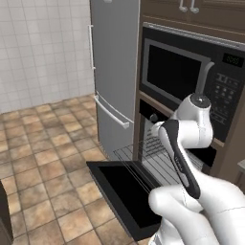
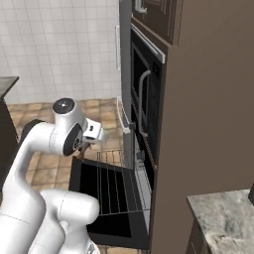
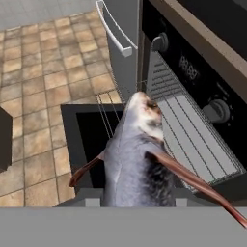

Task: Place the fish on the rack of the oven, and slide the rack back inside. Close the oven door.

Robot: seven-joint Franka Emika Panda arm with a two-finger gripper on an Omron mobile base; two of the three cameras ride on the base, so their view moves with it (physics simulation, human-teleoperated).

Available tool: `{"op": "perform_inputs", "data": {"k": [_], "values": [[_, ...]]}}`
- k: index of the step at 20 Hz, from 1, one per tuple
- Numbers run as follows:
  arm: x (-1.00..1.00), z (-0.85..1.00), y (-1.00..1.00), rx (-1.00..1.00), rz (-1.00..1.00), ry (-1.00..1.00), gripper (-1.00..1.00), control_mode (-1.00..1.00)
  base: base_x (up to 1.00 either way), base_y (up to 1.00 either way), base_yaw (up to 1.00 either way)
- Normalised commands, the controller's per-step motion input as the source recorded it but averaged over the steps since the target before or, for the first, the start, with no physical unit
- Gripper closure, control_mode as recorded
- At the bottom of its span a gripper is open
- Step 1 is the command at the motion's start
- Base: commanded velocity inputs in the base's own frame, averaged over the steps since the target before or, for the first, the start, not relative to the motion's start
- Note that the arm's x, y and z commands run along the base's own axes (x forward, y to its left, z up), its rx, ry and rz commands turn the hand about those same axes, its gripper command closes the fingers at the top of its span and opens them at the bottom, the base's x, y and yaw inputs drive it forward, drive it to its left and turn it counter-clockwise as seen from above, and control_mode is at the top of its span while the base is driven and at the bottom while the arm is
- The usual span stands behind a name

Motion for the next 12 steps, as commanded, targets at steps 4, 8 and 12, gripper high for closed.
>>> {"op": "perform_inputs", "data": {"k": [4, 8, 12], "values": [[0.59, -0.72, 0.03, 0.00, 0.00, 0.10, 1.00, -1.00, 0.00, 0.00, 0.00], [0.57, -0.66, 0.00, 0.00, 0.00, 0.09, 1.00, -1.00, 0.00, 0.00, 0.00], [0.46, -0.56, 0.00, -0.01, 0.01, 0.12, 1.00, -1.00, 0.00, 0.00, 0.00]]}}
